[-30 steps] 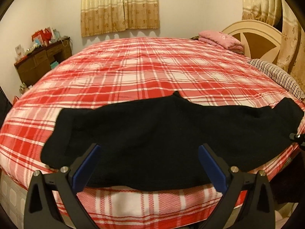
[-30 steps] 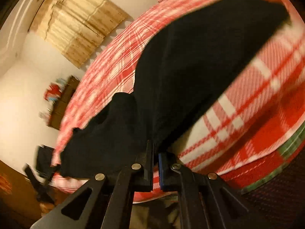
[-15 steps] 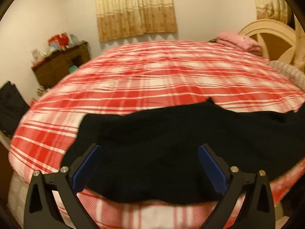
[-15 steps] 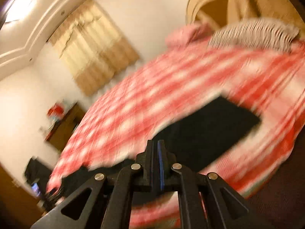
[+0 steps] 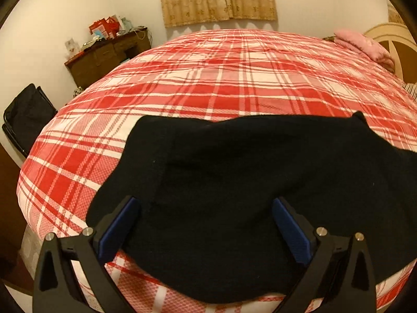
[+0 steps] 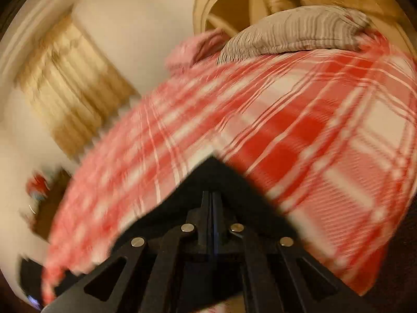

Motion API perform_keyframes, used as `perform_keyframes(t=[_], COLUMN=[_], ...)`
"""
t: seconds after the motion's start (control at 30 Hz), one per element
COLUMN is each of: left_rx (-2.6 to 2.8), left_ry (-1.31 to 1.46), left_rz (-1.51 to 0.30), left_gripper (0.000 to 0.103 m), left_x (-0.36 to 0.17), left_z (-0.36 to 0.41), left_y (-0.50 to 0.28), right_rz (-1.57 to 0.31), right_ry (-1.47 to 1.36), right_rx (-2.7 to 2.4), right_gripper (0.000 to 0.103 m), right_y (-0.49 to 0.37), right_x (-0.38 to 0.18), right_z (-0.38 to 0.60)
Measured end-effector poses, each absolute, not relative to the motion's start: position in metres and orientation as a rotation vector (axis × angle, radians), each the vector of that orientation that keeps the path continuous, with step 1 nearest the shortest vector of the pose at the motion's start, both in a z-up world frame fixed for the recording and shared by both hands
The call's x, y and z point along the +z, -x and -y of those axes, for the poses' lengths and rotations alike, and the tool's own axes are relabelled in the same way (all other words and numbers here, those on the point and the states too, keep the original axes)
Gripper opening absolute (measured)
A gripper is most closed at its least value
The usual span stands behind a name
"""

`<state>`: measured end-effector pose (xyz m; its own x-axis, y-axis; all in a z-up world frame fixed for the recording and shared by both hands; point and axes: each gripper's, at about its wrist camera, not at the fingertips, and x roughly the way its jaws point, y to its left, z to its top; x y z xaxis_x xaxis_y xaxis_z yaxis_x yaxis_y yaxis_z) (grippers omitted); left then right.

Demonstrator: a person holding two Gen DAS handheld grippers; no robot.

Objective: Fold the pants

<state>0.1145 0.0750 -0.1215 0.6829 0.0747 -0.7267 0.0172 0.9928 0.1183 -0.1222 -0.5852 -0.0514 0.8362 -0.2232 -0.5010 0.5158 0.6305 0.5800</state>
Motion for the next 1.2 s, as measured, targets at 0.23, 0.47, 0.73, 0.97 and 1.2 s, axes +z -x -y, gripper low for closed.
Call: perform_keyframes(t=[0.23,0.47,0.73,0.97,1.2], left_rx=[0.042,0.027,0.003,-0.011,-0.028], left_ry=[-0.11,-0.103,-0.097,-0.078,-0.04], left_rz=[-0.828,-0.848,-0.856,-0.858,-0.839], left_gripper=[0.103,0.103,0.103,0.103,0.103], left_x=[-0.12,-0.117,-0.117,-0.115,-0.107], left_z=[-0.072,-0.071,-0.066,-0.069,-0.076], left_y=[-0.117,-0.113,-0.11,-0.109,-0.105], right_rz=[-0.308,-0.461,-0.603,-0.531,-0.456], right_ry=[-0.755,-0.596,-0.32,-0.539,-0.404], right_rx=[-0.504,-0.486,-0.533,-0.462,-0.487], right_gripper=[0.087,0.081,0.054,0.039,0.008], right_y=[0.169,0.142,0.109,0.116,0.121], right_x=[-0.04,-0.058,-0.064,-0.065,-0.019], right_z=[0.591,0.557,0.516,0.535,0.507])
